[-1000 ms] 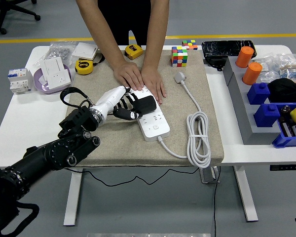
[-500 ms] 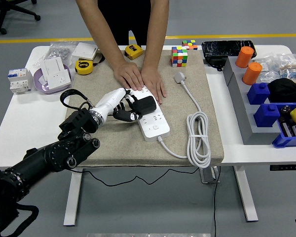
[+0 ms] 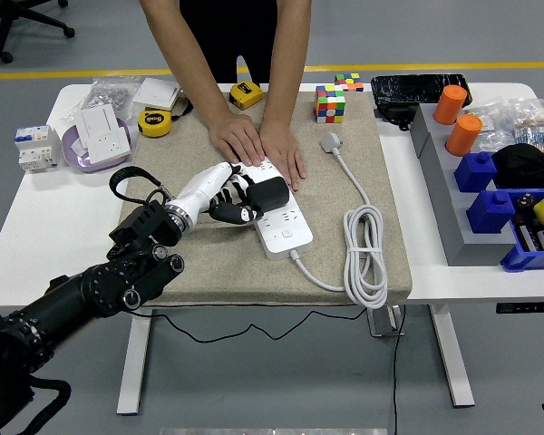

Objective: Pick up the plug,place it near the board,insert it into the board,press the button

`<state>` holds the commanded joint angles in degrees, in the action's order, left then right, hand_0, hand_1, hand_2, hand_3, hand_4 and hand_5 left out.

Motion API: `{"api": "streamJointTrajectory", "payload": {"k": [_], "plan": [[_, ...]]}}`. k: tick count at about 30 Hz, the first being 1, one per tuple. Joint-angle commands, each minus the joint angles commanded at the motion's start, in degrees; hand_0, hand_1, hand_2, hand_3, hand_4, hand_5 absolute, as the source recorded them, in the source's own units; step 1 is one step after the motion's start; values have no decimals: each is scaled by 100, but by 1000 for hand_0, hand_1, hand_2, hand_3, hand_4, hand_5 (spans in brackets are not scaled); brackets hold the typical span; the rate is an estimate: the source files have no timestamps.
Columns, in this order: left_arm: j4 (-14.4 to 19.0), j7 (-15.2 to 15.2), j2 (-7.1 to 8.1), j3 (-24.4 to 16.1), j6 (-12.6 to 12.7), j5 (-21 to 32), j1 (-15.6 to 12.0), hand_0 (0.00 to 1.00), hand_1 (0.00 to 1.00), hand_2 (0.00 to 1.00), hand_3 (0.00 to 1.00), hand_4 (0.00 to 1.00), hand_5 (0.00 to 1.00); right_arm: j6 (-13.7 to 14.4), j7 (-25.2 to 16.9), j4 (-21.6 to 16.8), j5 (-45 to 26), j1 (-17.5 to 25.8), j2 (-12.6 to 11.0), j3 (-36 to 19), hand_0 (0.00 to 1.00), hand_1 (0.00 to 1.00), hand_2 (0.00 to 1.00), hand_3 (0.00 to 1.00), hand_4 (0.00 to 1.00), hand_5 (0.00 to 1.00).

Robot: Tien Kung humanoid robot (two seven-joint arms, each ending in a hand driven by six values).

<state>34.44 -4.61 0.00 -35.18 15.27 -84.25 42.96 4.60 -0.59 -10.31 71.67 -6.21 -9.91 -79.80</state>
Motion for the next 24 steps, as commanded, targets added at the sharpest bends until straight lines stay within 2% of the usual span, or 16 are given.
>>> {"api": "streamJointTrajectory", "payload": {"k": [9,24], "plan": [[43,-45,0,-61,-48,352,-8,267,272,419,521,756,66,1,-4,0,4,-11,6,-14,748,742,722,775,998,975],[42,-67,0,-112,-43,415,19,268,272,407,517,757,76,4,-6,0,2,-30,7,-30,747,742,722,775,998,976]]}}
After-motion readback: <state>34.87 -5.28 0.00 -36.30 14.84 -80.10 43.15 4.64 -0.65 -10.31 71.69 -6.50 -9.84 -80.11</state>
